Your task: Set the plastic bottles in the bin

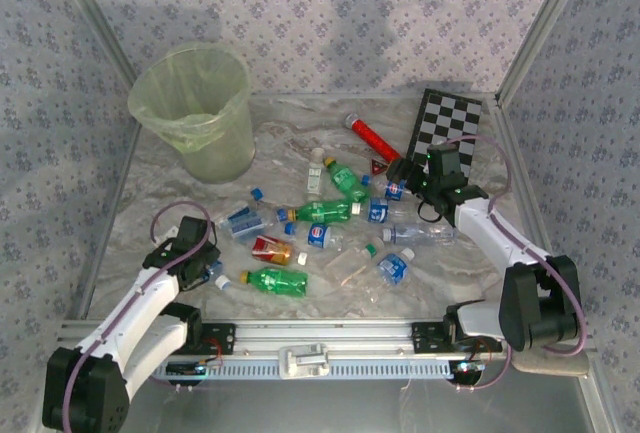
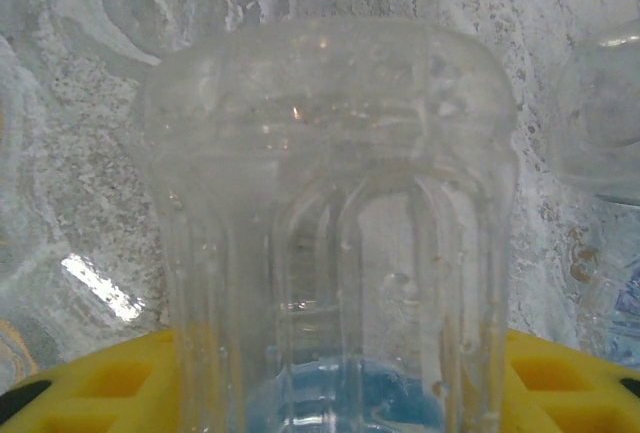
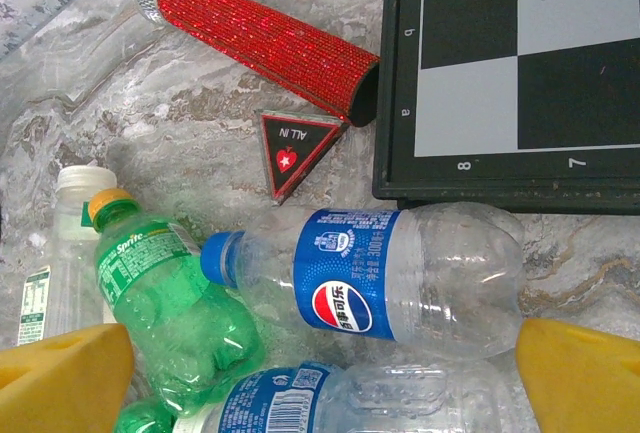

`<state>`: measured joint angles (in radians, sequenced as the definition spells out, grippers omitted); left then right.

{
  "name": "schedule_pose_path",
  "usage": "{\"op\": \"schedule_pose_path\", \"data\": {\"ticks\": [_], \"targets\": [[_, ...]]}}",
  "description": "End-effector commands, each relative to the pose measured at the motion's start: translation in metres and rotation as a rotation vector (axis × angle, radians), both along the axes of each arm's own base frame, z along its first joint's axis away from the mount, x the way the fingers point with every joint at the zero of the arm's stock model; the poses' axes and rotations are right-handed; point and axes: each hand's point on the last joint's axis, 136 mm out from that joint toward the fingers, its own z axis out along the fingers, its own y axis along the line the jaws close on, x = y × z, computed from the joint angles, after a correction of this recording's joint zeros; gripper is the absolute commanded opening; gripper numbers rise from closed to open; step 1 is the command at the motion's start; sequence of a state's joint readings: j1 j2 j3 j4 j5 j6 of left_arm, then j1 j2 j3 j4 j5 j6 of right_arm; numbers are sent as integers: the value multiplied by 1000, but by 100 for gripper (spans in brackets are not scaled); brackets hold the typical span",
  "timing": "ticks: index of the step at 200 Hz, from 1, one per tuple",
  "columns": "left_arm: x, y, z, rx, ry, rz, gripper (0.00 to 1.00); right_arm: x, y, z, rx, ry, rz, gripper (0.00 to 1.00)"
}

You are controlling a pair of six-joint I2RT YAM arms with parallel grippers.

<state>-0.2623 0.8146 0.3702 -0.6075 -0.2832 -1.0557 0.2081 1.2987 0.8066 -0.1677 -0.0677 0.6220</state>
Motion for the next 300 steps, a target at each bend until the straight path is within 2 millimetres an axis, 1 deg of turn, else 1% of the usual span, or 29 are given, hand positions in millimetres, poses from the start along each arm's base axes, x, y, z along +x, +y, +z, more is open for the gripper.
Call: {"op": "schedule_pose_path", "data": {"ticks": [1,20,39,50,78,105,125,140,150,172,194,198,208,230,249,258,281,300], "targets": [[9,6,21,52,-49,-9,46,-1,1,-4,2,15,-9,100],[17,13,40,99,-92,-15,46,-1,1,-3,2,13,-9,100],[28,24,70,156,-156,-15,45,-1,1,-1,2,10,-10,100],[35,33,91,185,-199,-8,45,-1,0,-1,1,11,-12,100],[50,56,153,267,-327,20,45,-2,-2,0,-3,7,-18,100],[61,70,227,388,-478,29,45,-3,-3,0,-6,6,-22,100],[70,72,279,448,-608,16,44,-2,-3,1,-4,3,-23,100],[78,69,314,471,-700,0,44,0,-2,2,-1,-3,-21,100],[87,65,333,477,-753,-24,43,1,-1,2,2,-4,-17,100],[111,51,370,482,-828,-105,43,3,2,2,12,-4,-6,100],[142,34,398,473,-864,-199,43,1,2,3,13,-1,-5,100],[148,31,401,469,-868,-218,43,1,1,4,-8,-9,14,100],[161,23,417,463,-898,-262,43,0,1,4,-11,-9,18,100],[196,3,436,431,-909,-364,43,-4,1,3,-13,-4,23,100],[227,-13,438,382,-891,-447,43,-6,0,4,-17,-7,19,100],[238,-19,439,360,-885,-474,43,-7,-1,4,-21,-6,17,100],[266,-32,429,311,-844,-540,43,-10,-3,6,-28,-9,15,100],[287,-41,414,279,-794,-583,43,-12,-5,8,-36,-13,15,100]]}}
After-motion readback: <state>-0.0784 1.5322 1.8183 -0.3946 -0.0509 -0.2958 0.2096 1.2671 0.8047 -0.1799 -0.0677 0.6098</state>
